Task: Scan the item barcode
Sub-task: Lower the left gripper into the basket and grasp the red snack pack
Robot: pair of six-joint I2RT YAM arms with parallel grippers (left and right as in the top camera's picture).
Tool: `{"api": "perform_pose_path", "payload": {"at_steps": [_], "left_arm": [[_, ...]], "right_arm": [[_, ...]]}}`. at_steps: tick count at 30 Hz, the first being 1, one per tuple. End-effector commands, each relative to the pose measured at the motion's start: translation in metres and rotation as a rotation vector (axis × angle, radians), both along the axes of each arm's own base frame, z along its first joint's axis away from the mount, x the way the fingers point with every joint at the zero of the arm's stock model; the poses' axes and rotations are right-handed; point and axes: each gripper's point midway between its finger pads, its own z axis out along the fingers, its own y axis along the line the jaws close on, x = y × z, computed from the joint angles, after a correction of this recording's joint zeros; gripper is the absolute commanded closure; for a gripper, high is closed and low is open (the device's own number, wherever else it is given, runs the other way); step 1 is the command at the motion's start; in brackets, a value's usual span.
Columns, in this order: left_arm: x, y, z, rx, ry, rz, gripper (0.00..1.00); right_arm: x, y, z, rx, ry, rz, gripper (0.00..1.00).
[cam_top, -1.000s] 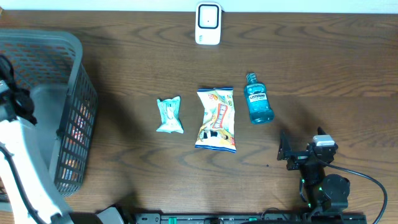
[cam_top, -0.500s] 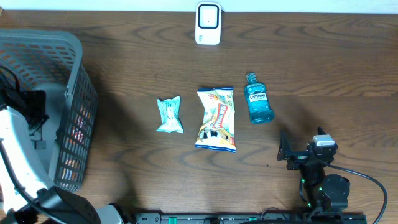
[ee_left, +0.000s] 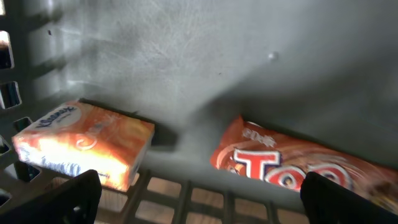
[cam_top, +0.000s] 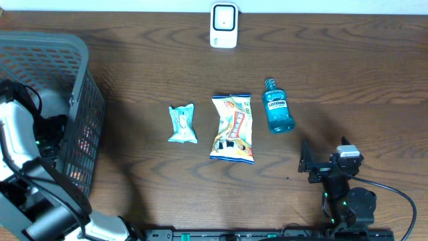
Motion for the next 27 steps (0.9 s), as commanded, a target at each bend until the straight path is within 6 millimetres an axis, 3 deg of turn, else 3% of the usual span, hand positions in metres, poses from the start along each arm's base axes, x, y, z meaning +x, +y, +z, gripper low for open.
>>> {"api": "perform_pose_path", "payload": {"at_steps": [1, 9, 11, 20, 24, 27], "left_arm": [[-0.008, -0.004, -0.022, -0.049, 0.076, 0.022, 0.00], [-0.025, -0.016, -0.052, -0.117, 0.173, 0.026, 0.03], [-0.031, -0.021, -0.055, -0.132, 0.194, 0.025, 0.12], [-0.045, -0.030, -0.062, -0.161, 0.236, 0.025, 0.92], [-0.039, -0.023, -0.057, -0.143, 0.214, 0.027, 0.93], [-0.022, -0.005, -0.043, -0.105, 0.147, 0.004, 0.93]], "right_arm": [[0.000, 0.002, 0.000, -0.013, -0.004, 0.008, 0.01], [0.000, 0.002, 0.000, -0.013, -0.004, 0.008, 0.01], [0.000, 0.002, 0.000, -0.013, -0.004, 0.008, 0.01], [0.000, 0.002, 0.000, -0.013, -0.004, 0.008, 0.01], [0.000, 0.002, 0.000, -0.014, -0.004, 0.009, 0.01], [0.000, 0.002, 0.000, -0.013, -0.004, 0.008, 0.01]]}}
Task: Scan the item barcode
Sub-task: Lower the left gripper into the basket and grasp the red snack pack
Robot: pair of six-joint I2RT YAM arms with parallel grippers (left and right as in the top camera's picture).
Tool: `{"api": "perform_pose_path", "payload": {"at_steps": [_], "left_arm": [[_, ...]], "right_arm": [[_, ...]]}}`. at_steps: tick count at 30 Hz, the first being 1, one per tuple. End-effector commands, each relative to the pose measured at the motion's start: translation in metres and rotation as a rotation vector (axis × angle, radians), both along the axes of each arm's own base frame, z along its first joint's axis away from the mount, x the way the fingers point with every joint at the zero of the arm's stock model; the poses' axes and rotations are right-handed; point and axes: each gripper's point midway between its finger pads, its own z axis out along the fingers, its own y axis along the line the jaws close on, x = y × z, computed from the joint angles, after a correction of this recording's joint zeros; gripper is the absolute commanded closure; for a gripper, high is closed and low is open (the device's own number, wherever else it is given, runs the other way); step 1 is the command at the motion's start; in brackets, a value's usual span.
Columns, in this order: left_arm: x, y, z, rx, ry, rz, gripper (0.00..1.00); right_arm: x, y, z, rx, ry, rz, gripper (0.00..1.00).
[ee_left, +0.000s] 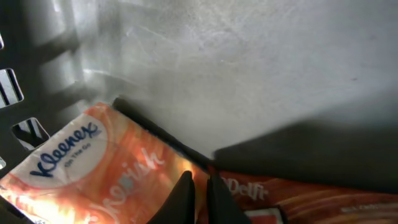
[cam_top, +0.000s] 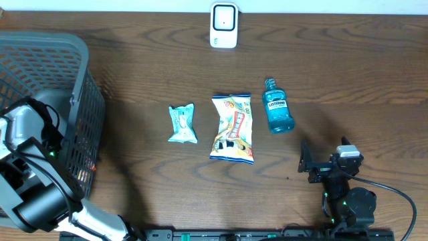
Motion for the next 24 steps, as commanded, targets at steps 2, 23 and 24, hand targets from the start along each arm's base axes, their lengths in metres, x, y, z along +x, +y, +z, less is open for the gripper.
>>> {"api": "perform_pose_path", "payload": {"at_steps": [2, 23, 24], "left_arm": [[0.029, 0.033, 0.028, 0.065, -0.119, -0.025, 0.93], [0.098, 0.021, 0.095, -0.035, -0.431, -0.501, 0.02], [0.101, 0.019, 0.094, -0.035, -0.432, -0.562, 0.02]], "right_arm": [[0.000, 0.002, 0.000, -0.013, -0.004, 0.008, 0.01], [0.000, 0.002, 0.000, -0.013, -0.004, 0.008, 0.01], [0.000, 0.002, 0.000, -0.013, -0.004, 0.008, 0.01]]}}
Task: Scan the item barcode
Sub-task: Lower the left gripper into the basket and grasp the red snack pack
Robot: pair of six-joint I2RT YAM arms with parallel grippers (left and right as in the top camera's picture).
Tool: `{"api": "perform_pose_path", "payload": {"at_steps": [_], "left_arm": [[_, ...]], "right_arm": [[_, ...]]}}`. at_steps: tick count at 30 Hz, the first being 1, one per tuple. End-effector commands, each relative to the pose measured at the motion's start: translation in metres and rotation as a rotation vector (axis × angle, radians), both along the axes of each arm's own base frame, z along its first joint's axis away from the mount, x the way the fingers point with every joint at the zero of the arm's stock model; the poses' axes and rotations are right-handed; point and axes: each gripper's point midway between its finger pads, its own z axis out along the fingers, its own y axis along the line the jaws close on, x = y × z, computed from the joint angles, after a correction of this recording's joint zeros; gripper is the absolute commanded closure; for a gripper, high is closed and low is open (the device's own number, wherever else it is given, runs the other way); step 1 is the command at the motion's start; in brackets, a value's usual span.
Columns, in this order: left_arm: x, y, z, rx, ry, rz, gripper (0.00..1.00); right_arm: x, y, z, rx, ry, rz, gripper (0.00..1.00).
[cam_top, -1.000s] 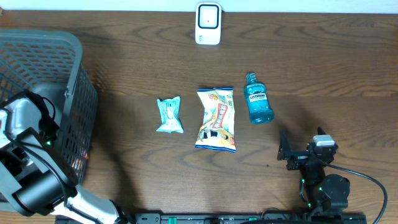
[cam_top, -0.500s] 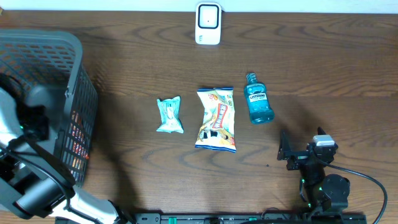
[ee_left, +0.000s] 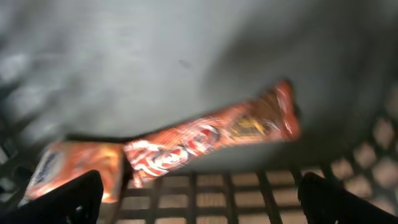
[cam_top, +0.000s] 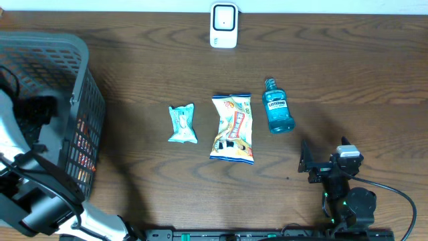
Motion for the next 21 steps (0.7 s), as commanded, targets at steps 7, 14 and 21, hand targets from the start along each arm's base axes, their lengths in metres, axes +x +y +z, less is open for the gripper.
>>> {"api": "perform_pose_path", "payload": {"at_steps": [7, 14, 21], "left_arm": [[0.031, -0.020, -0.021, 0.051, -0.008, -0.466, 0.04], [0.003, -0.039, -0.060, -0.058, 0.105, -0.498, 0.03], [-0.018, -0.051, -0.105, -0.107, 0.152, -0.516, 0.03]], "right_arm": [[0.000, 0.002, 0.000, -0.014, -0.004, 0.009, 0.01], [0.000, 0.002, 0.000, -0.014, -0.004, 0.009, 0.01], [0.000, 0.002, 0.000, -0.014, -0.004, 0.009, 0.01]]}}
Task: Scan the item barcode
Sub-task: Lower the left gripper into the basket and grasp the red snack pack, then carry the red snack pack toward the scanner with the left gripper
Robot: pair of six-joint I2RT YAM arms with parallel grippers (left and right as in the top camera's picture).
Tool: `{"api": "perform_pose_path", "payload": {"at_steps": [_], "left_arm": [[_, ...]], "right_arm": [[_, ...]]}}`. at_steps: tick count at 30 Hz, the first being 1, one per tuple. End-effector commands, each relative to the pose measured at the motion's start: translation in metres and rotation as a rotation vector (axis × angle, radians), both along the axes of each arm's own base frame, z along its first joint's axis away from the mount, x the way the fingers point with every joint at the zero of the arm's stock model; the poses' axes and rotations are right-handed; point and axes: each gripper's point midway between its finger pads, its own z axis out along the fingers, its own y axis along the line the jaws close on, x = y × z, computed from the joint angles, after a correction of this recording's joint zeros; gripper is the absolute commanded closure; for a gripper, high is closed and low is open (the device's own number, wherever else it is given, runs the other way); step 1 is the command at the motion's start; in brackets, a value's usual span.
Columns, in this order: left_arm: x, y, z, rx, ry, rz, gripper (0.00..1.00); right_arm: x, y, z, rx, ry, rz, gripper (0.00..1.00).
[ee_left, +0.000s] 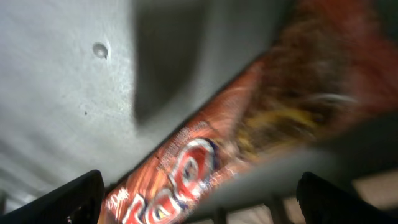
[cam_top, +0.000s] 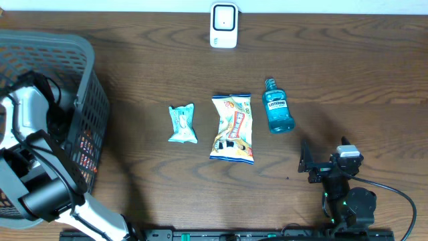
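An orange-red "Top" snack wrapper point(ee_left: 199, 155) lies blurred on the grey basket floor point(ee_left: 56, 99), filling the left wrist view. My left gripper point(ee_left: 199, 208) hangs close over it, open, with its black fingertips point(ee_left: 71, 199) far apart at the bottom corners. In the overhead view the left arm point(cam_top: 32, 110) reaches down into the grey basket point(cam_top: 92, 100). The white scanner point(cam_top: 223, 25) stands at the table's far edge. My right gripper point(cam_top: 309, 164) rests near the front right; its jaws are too small to read.
A teal packet point(cam_top: 182, 124), a yellow snack bag point(cam_top: 233, 128) and a blue mouthwash bottle point(cam_top: 277, 114) lie in a row mid-table. The basket's slotted walls enclose the left arm.
The left wrist camera has come much closer to the Top wrapper, and the tissue pack has left its view. Overhead, the left arm has shifted toward the basket's right wall. The right arm is unmoved.
My left gripper was open above a Kleenex pack and the Top wrapper in the basket. Then its fingers were shut down between the two items. Then it was open again and higher, with both in view. Now it is open, close over the wrapper.
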Motion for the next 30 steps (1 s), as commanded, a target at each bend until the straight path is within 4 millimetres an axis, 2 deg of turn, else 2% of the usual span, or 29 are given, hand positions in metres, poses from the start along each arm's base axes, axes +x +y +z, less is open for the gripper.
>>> {"api": "perform_pose_path", "payload": {"at_steps": [1, 3, 4, 7, 9, 11, 12, 14, 19, 23, 27, 30], "left_arm": [[-0.012, -0.007, -0.024, -0.022, 0.041, -0.033, 0.03], [-0.013, -0.008, -0.035, -0.028, 0.047, -0.033, 0.07], [-0.014, -0.009, -0.039, -0.029, 0.050, -0.033, 0.14], [-0.016, -0.009, -0.047, -0.036, 0.063, -0.033, 0.48], [-0.015, -0.009, -0.048, -0.034, 0.061, -0.033, 0.65], [-0.013, -0.006, -0.046, -0.030, 0.051, -0.039, 0.89], [-0.011, -0.004, -0.043, -0.028, 0.044, -0.044, 0.92], [-0.007, 0.003, -0.035, -0.021, 0.031, -0.029, 0.93], [0.016, 0.040, 0.028, 0.044, -0.067, 0.038, 0.93], [0.036, 0.067, 0.099, 0.135, -0.215, 0.123, 0.93], [0.056, 0.068, 0.172, 0.164, -0.435, 0.125, 0.93], [0.065, 0.047, 0.228, 0.136, -0.632, 0.101, 0.93]], "right_arm": [[0.000, 0.002, 0.000, -0.014, -0.004, 0.009, 0.01], [0.000, 0.002, 0.000, -0.014, -0.004, 0.009, 0.01], [0.000, 0.002, 0.000, -0.013, -0.004, 0.008, 0.01], [0.000, 0.002, 0.000, -0.013, -0.004, 0.008, 0.01], [0.000, 0.002, 0.000, -0.013, -0.004, 0.008, 0.01], [0.000, 0.002, 0.000, -0.013, -0.004, 0.008, 0.01], [0.000, 0.002, 0.000, -0.013, -0.004, 0.008, 0.01], [0.000, 0.002, 0.000, -0.013, -0.004, 0.008, 0.01], [0.000, 0.002, 0.000, -0.014, -0.004, 0.009, 0.01], [0.000, 0.002, 0.000, -0.013, -0.004, 0.008, 0.01], [0.000, 0.002, 0.000, -0.013, -0.004, 0.008, 0.01], [0.000, 0.002, 0.000, -0.013, -0.004, 0.008, 0.01]]}}
